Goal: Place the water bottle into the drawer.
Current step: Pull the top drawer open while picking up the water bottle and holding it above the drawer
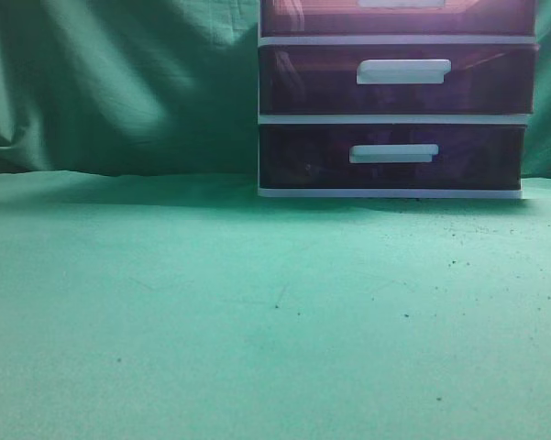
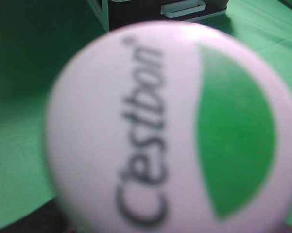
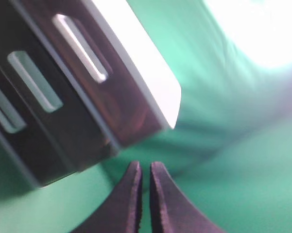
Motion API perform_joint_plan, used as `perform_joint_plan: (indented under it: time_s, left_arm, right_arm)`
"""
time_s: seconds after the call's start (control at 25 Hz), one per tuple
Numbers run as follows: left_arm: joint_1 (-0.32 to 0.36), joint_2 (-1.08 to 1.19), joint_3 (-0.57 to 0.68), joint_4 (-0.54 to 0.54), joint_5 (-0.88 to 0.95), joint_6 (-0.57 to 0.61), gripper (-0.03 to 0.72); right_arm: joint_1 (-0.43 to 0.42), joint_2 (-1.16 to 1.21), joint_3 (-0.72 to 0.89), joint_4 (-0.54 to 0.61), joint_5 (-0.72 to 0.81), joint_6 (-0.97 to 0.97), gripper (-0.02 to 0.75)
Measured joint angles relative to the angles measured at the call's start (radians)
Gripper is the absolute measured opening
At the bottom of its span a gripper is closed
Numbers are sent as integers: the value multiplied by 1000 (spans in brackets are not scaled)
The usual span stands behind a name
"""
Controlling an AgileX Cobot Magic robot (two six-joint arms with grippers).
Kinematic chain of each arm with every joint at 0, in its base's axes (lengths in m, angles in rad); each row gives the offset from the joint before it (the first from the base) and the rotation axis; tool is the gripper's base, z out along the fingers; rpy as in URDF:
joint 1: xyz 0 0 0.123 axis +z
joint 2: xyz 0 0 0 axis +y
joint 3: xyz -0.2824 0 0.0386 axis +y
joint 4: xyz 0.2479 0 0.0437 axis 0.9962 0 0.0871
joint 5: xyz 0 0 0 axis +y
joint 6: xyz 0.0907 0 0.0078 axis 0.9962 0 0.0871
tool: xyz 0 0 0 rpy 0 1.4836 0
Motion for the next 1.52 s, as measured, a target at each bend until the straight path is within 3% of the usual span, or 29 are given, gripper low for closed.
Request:
perform_joint_plan:
  time_s: [0.16,0.2,0.4,0.6,0.64,1.12,1.2,1.24,1.52]
  left_arm:
    - [0,0,0,0,0,0,295]
    - [0,0,0,0,0,0,295]
    - [0,0,0,0,0,0,295]
    - [0,0,0,3,0,1,295]
    - [0,0,0,6,0,1,295]
    - [0,117,0,44,0,2,295]
    - [0,141,0,53,0,2,295]
    - [0,149,0,55,0,2,295]
    - [0,163,0,79,-16,2,295]
  right_arm:
    - [85,213,-37,2,-237,-253,50]
    - [90,259,-62,2,-263,-267,90]
    - [97,492,-192,5,-309,-288,238]
    - [97,643,-305,-26,-336,-290,233]
    - [97,671,-329,-32,-340,-290,274]
    - [97,924,-565,-56,-348,-302,259]
    - [97,928,-570,-56,-346,-303,116]
    - [97,928,-570,-70,-343,-319,92]
    - [98,899,-530,-83,-341,-339,100]
